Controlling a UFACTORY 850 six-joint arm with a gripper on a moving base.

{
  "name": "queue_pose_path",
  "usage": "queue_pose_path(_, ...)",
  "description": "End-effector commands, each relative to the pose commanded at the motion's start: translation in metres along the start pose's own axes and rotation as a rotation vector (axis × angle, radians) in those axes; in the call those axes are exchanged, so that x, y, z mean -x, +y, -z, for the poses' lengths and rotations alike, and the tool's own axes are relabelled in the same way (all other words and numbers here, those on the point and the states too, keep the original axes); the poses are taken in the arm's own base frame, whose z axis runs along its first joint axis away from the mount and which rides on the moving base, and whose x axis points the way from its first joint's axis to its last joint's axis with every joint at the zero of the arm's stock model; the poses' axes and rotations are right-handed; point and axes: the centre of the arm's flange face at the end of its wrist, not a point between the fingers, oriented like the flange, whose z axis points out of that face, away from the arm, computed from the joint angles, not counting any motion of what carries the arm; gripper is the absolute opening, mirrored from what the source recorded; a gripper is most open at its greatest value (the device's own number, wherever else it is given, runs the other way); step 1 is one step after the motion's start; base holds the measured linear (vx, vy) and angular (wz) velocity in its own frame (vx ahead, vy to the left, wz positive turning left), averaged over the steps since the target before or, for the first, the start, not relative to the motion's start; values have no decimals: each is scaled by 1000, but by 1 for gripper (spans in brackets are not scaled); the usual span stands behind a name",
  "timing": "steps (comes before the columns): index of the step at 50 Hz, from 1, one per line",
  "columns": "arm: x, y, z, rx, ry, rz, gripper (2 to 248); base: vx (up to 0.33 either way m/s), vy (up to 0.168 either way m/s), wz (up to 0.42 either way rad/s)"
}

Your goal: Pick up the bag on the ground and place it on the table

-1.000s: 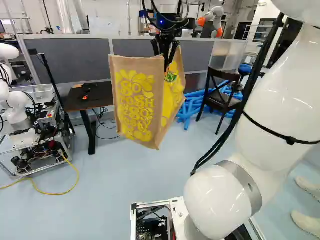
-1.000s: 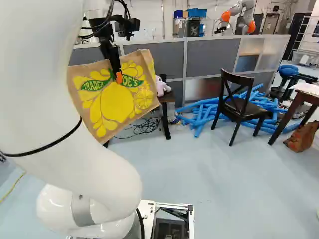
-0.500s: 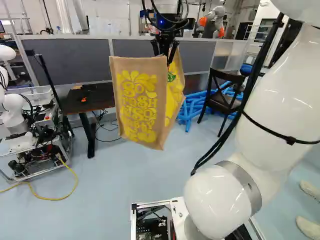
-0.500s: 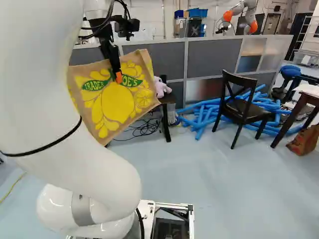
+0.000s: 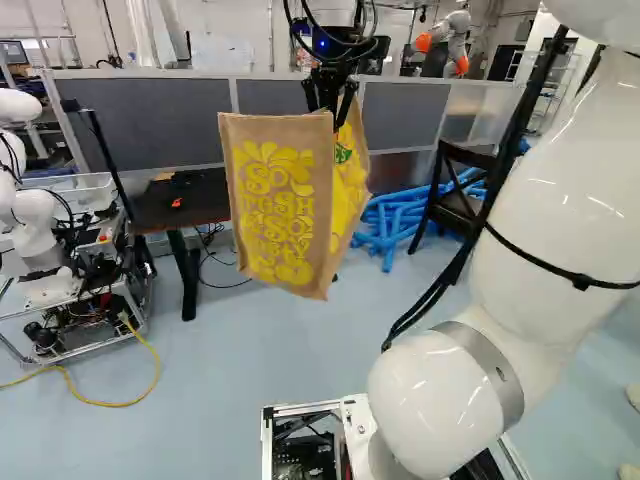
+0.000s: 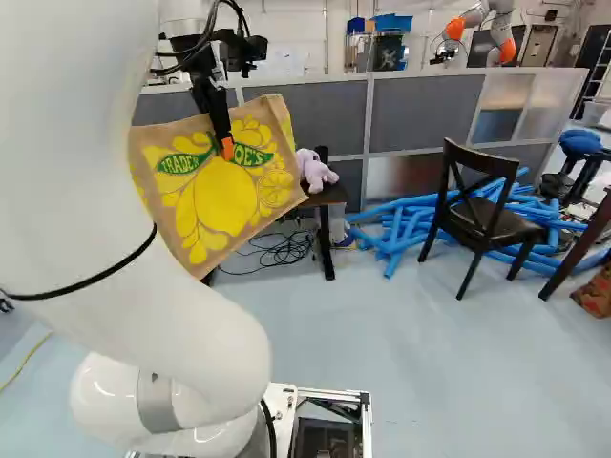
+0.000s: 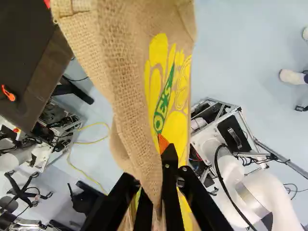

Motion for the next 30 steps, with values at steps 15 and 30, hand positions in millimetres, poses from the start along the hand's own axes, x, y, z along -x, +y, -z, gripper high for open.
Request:
queue_pose_path(15, 0, 0, 0, 0, 0, 0, 22, 126, 70, 134)
queue_pose_path(30, 0, 0, 0, 0, 0, 0, 22, 127, 73, 135)
